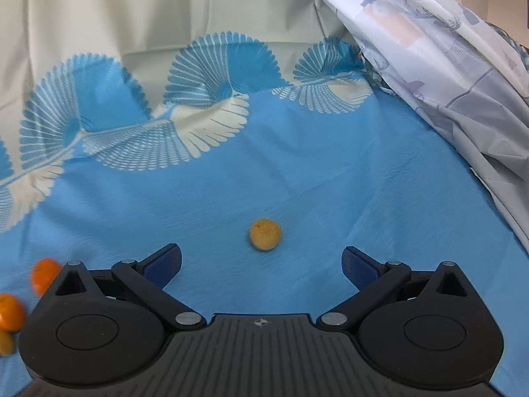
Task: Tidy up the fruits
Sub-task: 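Grasp a tangerine with the left tool while the right tool grasps a small yellow-brown fruit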
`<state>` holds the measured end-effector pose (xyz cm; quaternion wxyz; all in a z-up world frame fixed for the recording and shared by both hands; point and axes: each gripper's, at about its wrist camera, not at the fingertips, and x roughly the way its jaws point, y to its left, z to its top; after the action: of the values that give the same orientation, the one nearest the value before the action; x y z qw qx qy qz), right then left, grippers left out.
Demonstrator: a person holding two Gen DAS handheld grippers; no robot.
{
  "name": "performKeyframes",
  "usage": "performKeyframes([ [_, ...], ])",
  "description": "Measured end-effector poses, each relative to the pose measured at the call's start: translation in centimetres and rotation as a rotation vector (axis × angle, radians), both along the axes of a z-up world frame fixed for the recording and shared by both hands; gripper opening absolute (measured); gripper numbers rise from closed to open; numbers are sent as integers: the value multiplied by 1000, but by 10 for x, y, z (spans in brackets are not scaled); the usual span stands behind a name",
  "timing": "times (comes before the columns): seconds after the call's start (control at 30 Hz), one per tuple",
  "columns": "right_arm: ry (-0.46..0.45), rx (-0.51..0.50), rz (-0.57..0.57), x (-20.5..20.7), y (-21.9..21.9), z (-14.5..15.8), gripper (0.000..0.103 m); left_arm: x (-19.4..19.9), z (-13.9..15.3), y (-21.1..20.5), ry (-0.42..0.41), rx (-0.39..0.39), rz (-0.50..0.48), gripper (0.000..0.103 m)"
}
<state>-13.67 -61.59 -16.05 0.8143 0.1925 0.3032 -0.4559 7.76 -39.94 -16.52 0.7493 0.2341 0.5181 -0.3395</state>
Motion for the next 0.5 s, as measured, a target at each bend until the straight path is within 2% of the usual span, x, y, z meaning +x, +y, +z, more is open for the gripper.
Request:
performKeyframes([
  [0.13, 15, 28, -6, 9, -18, -21, 102, 6, -9, -11, 32, -8, -26, 102],
  [0.17, 8, 3, -2, 9, -17, -22, 102, 6, -8, -11, 41, -25, -29, 96],
  [0.2, 11, -16, 5, 10, -16, -23, 100, 4, -6, -11, 60, -47, -53, 77],
  [0.23, 5, -36, 17, 10, -13, -22, 83, -1, -2, -13, 83, -65, -100, 60],
  [0.27, -5, -55, 35, 10, -9, -19, 65, -5, 1, -14, 73, -55, -126, 40],
  [0.3, 1, -60, 49, 10, -6, -16, 30, -10, 4, -14, 44, -59, -141, 40],
  [0.37, 15, -66, 70, 11, -2, -13, 26, -17, 8, -10, 2, -76, -170, 40],
  [0.43, 41, -74, 72, 9, 2, -10, 26, -17, 10, -3, 8, -72, -146, 40],
  [0.5, 28, -60, 61, 3, 8, 0, 26, -17, 19, 12, 14, -84, -111, 40],
])
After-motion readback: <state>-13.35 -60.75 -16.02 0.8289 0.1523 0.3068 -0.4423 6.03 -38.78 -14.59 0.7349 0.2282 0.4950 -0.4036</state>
